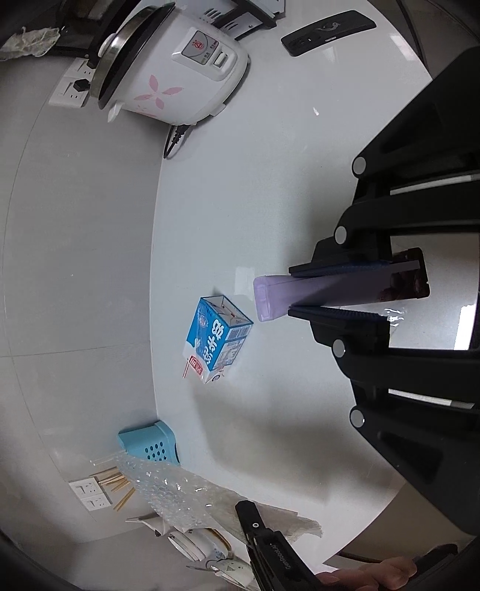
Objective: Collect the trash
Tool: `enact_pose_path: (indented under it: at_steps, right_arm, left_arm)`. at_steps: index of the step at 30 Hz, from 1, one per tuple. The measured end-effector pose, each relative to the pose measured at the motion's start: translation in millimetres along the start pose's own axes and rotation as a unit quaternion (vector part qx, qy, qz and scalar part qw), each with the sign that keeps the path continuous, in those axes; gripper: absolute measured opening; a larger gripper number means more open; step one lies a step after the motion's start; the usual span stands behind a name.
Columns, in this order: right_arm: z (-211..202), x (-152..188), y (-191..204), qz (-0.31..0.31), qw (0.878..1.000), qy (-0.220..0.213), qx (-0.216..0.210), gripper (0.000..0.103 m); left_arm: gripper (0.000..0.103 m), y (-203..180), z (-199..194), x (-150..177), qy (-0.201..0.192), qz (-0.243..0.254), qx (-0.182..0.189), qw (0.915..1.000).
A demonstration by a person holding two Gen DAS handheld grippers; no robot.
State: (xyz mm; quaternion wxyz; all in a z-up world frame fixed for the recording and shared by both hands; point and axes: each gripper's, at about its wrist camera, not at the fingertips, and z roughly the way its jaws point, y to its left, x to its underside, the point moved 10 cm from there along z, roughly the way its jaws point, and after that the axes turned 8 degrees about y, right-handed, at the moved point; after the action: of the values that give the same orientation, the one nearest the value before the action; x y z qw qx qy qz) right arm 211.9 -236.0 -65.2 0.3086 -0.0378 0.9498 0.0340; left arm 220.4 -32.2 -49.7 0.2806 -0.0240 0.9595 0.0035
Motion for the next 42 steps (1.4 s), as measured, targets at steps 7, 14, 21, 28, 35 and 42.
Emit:
enact_pose_path:
  at_steps: [7,14,21,28,35,42]
  right_arm:
    - [-36.9,27.8,23.5,-0.012,0.999,-0.029,-0.012,0.015]
    - [-65.8,64.0,44.4,-0.019,0.998,-0.054,-0.026,0.015]
    - [-77.3,107.4,57.6,-0.02,0.997,-0.071,-0.029,0.015]
    - [-83.9,154.1,68.9,-0.021,0.996,-0.082,-0.03,0.015]
    - [-81.3,193.6,75.0,-0.02,0.996,-0.084,-0.029,0.015]
    - [-59.9,238.1,78.1,-0.024,0.997,-0.068,-0.027,0.015]
  left_arm:
    - [0.009,2.2,-39.1,41.7,-0.024,0.003,0.025,0.9994]
    - [0.009,3.0,-70.5,91.7,-0.054,0.005,0.034,0.9979]
    - [0.009,1.9,-75.9,154.7,-0.061,-0.003,0.057,0.9965]
    - [0.009,5.1,-83.5,210.4,-0.072,-0.003,0.057,0.9957]
    - [0.009,7.1,-81.6,267.1,-0.066,0.004,0.054,0.9964]
    - [0.009,5.4,-50.0,326.3,-0.031,0.011,0.047,0.9984]
